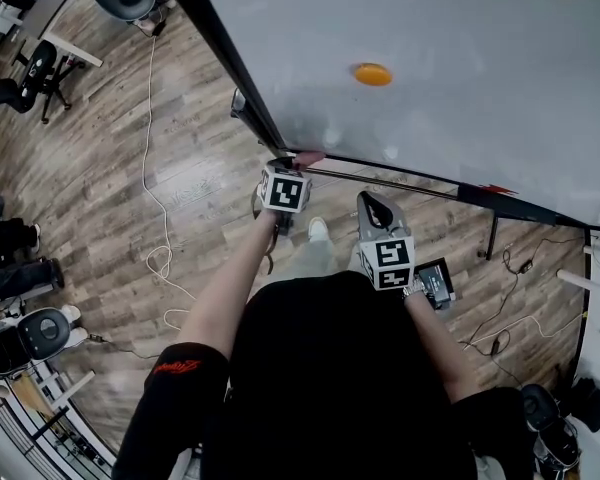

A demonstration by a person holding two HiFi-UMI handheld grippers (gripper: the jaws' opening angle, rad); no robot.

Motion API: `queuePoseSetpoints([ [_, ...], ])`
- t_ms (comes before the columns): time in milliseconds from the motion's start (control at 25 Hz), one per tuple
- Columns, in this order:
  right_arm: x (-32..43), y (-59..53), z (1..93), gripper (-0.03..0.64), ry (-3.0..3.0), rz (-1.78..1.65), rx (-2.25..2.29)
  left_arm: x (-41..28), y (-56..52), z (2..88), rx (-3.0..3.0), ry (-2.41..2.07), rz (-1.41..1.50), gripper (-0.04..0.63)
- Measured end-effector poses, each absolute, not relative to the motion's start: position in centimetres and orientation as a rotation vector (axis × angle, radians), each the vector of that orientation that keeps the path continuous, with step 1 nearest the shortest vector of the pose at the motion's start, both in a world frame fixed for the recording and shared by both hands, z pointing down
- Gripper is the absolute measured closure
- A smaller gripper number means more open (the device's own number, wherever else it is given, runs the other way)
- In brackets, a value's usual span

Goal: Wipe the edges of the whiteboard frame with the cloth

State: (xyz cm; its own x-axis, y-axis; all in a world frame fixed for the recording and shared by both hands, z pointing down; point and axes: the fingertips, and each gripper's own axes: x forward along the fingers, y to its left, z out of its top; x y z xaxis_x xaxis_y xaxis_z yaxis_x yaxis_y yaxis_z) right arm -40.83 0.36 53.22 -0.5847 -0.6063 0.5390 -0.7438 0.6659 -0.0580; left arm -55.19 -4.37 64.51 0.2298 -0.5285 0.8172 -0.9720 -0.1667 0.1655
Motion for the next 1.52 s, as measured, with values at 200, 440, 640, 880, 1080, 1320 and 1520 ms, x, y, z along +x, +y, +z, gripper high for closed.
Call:
queuePoseSetpoints([
  [200, -41.4, 0.3, 53.2, 0.615, -2.412, 0.376, 1.026, -56.4, -4.5, 64.4, 1.791, -1.420, 0.795, 0.552],
  [440, -42.4, 0.1, 53.0, 0.615, -2.422, 0.371, 1.000, -57.9, -4.1, 64.3, 1.750, -1.441, 0.790, 0.552],
  [640, -43.0, -0.2, 52.9, 0.615, -2.427, 0.363, 0.981, -58.5, -3.9, 64.2, 1.727, -1.449, 0.779, 0.552],
  [880, -43.9, -0.5, 53.1, 0.615, -2.440, 0.352, 0.954, -59.4, -3.8, 64.6, 1.709, -1.470, 0.773, 0.552],
  [1080, -45.0, -0.6, 53.0, 0.615, -2.443, 0.347, 0.932, -60.5, -3.7, 64.6, 1.711, -1.485, 0.765, 0.552],
  [1320, -45.9, -0.6, 52.7, 0.615, -2.450, 0.337, 0.904, -60.8, -2.9, 64.5, 1.690, -1.481, 0.763, 0.552],
  [1520, -46.1, -0.9, 52.9, 0.615, -2.443, 0.335, 0.922, -60.7, -2.4, 64.6, 1.748, -1.479, 0.710, 0.555],
])
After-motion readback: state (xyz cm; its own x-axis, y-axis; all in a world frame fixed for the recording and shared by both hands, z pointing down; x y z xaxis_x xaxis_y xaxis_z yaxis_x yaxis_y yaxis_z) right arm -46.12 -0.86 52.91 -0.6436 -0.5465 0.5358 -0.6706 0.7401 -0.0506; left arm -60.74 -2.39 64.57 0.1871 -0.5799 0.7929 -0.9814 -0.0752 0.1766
